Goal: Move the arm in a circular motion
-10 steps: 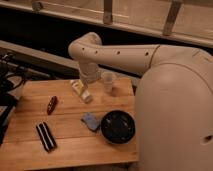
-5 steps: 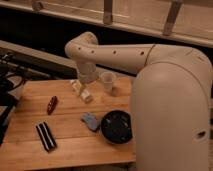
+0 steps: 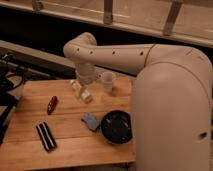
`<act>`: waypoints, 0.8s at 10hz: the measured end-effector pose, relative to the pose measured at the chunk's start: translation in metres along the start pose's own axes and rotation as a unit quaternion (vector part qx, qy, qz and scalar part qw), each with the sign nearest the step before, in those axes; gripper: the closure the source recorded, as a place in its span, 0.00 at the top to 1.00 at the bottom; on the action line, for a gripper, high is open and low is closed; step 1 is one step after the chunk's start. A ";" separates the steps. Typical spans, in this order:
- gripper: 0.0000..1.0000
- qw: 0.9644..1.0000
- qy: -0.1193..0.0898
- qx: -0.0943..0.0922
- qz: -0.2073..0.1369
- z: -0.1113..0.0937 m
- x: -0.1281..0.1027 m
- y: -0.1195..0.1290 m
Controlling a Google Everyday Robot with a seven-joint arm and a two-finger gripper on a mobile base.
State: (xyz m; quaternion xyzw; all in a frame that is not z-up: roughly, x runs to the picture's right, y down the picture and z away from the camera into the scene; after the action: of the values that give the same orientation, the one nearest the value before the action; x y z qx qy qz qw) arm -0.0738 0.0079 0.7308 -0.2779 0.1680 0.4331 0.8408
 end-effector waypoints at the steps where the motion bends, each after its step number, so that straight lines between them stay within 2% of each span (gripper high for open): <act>1: 0.86 1.000 0.001 0.001 -0.002 0.000 0.003 -0.002; 8: 0.86 1.000 0.004 0.006 -0.028 0.001 0.004 -0.012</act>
State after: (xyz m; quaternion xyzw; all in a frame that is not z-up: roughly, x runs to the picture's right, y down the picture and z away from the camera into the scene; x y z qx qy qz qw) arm -0.0621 0.0055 0.7339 -0.2798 0.1662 0.4071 0.8535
